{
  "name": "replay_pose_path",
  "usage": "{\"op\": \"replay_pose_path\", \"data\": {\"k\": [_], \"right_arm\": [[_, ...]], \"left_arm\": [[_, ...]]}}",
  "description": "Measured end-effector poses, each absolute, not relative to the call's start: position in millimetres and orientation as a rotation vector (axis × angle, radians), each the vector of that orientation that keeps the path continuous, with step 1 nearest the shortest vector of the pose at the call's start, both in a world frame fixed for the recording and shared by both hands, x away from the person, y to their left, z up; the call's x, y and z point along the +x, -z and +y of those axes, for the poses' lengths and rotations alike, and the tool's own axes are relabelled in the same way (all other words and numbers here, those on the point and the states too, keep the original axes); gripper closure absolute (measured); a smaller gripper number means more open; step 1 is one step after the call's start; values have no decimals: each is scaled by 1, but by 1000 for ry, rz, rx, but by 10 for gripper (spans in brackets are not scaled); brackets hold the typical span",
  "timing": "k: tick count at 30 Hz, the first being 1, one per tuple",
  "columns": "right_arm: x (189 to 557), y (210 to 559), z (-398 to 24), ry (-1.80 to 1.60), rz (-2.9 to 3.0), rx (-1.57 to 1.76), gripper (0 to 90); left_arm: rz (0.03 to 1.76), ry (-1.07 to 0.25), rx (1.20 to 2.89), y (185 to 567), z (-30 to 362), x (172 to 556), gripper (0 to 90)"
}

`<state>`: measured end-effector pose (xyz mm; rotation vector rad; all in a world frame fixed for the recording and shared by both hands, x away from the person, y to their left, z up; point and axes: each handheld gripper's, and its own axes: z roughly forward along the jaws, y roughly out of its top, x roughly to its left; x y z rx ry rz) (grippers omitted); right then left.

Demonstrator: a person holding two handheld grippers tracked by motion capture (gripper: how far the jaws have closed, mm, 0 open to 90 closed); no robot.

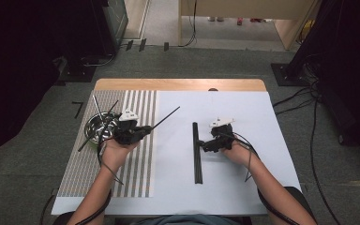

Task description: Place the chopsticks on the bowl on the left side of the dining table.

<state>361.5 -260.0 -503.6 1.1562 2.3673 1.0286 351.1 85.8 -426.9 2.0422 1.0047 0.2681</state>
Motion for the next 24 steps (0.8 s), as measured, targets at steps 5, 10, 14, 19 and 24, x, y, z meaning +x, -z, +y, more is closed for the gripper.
{"op": "replay_pose_path", "data": {"k": [5,10,14,19,24], "right_arm": [[362,504,-260,-1028,2367,1157,32],[362,504,-260,-1029,2367,1157,32],[362,504,-260,-1030,2365,1157,32],[361,504,-260,-1028,2367,1157,32],[362,504,-260,-1028,2367,1157,32]], "left_arm": [[1011,-272,2034,425,90,351,875],[1021,-279,2027,423,96,352,875],[1031,-280,2018,422,101,352,875],[1038,-282,2013,421,105,352,875],[1049,-280,2008,420,110,353,875]]}}
